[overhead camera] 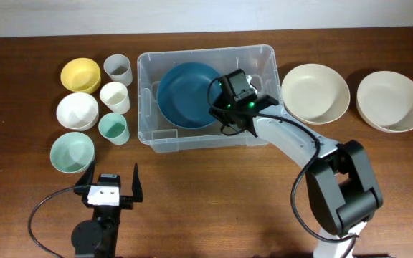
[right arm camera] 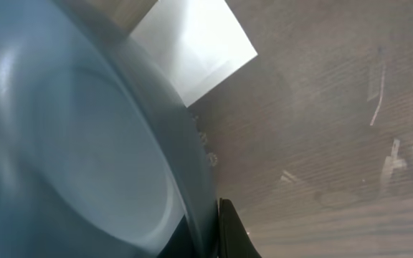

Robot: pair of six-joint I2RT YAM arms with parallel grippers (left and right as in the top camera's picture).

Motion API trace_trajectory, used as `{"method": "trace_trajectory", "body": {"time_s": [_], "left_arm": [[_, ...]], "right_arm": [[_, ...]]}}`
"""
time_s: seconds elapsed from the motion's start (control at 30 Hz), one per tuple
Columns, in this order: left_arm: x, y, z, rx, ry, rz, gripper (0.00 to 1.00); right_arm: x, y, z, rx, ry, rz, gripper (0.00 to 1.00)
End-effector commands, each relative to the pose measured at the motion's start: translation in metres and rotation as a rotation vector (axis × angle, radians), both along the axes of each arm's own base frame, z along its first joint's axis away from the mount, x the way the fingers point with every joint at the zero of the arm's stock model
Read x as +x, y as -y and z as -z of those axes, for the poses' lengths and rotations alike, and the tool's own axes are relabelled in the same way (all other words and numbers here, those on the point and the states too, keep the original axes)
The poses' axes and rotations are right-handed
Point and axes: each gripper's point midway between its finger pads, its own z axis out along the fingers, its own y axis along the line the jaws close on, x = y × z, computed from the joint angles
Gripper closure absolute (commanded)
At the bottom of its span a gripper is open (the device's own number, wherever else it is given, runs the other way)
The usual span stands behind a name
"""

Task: Pack container
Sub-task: 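Lower the blue bowl into the bin and open the right gripper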

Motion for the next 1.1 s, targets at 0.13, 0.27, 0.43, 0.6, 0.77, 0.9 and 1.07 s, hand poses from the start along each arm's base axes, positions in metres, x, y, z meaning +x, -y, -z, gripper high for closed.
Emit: {"method": "trace_trajectory", "body": {"time_s": [0.13, 0.27, 0.43, 0.6, 0.77, 0.9, 1.07], "left_arm": [[0.0, 0.001, 0.002, 0.004, 0.0, 0.01, 0.0], [0.0, 0.001, 0.002, 0.004, 0.0, 0.01, 0.0], [0.0, 0.001, 0.002, 0.004, 0.0, 0.01, 0.0], [0.0, 0.001, 0.002, 0.004, 0.0, 0.01, 0.0], [0.0, 0.001, 0.002, 0.004, 0.0, 0.009, 0.0], [0.0, 0.001, 0.002, 0.004, 0.0, 0.01, 0.0], [0.0, 0.001, 0.002, 0.004, 0.0, 0.01, 0.0]], "right_arm": [[0.001, -0.017, -0.01, 0.013, 0.032, -0.02, 0.95], [0.0, -0.02, -0.01, 0.016, 0.034, -0.026, 0.95], [0.0, -0.02, -0.01, 0.015, 0.033, -0.027, 0.91], [-0.001, -0.019, -0.009, 0.012, 0.027, -0.027, 0.83], [-0.003, -0.022, -0.009, 0.026, 0.019, -0.037, 0.82], [-0.004, -0.025, -0.01, 0.04, 0.012, -0.048, 0.82], [-0.005, -0.026, -0.01, 0.044, 0.01, -0.054, 0.79]]}}
